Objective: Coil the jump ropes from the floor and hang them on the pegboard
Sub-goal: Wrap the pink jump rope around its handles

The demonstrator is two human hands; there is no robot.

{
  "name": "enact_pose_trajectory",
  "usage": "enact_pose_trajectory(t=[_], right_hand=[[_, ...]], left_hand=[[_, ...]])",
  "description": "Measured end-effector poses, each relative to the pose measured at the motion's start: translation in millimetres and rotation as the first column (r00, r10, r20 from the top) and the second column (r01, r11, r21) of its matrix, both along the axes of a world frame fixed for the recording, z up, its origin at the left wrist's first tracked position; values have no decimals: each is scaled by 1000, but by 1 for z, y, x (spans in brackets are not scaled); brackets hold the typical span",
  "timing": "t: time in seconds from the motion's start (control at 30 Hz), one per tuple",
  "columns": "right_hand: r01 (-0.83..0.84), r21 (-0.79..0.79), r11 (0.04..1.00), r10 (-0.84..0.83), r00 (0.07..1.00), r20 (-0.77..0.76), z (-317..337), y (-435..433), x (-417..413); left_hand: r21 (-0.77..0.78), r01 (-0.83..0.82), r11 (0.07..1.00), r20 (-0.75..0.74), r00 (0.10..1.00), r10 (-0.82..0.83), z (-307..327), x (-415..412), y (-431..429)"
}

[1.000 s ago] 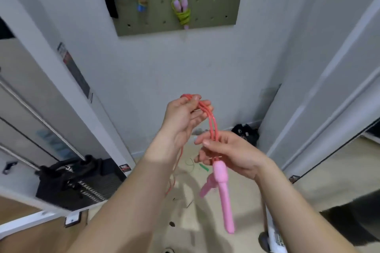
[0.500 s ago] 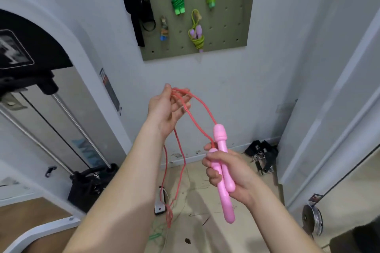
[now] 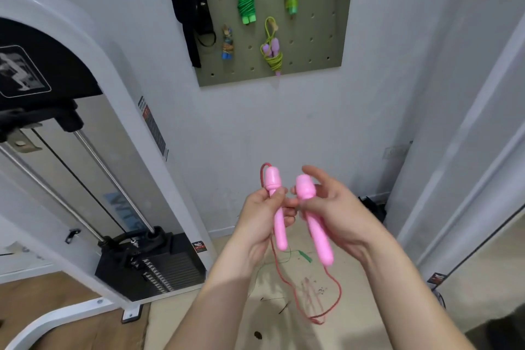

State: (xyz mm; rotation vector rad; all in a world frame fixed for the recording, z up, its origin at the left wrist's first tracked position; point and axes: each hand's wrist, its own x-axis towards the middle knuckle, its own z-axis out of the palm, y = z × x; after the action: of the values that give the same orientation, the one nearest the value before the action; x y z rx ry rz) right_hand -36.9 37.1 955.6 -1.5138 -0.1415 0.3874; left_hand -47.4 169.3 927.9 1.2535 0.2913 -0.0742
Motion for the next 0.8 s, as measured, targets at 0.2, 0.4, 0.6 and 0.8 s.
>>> enact_pose_trajectory(t=[0.2,0.4,0.6,0.8], right_hand=[[286,195,938,-286,958,-26,-5,-2,6],[276,-14,961,-261,922,286,-19,3,5],[304,-270,914,-144,863,484,-22,-5,4],[226,-339,913,-41,879,475,-30,-3,3]], left_hand=[[-68,140,988,27,990,-138,6,-7,-5],[-106,273,956,100,959,-263,11,-13,-14],[-148,343,928,87,939,-333,3,-12,-14],[-169,141,975,44,990,-136,6,-2,-23]])
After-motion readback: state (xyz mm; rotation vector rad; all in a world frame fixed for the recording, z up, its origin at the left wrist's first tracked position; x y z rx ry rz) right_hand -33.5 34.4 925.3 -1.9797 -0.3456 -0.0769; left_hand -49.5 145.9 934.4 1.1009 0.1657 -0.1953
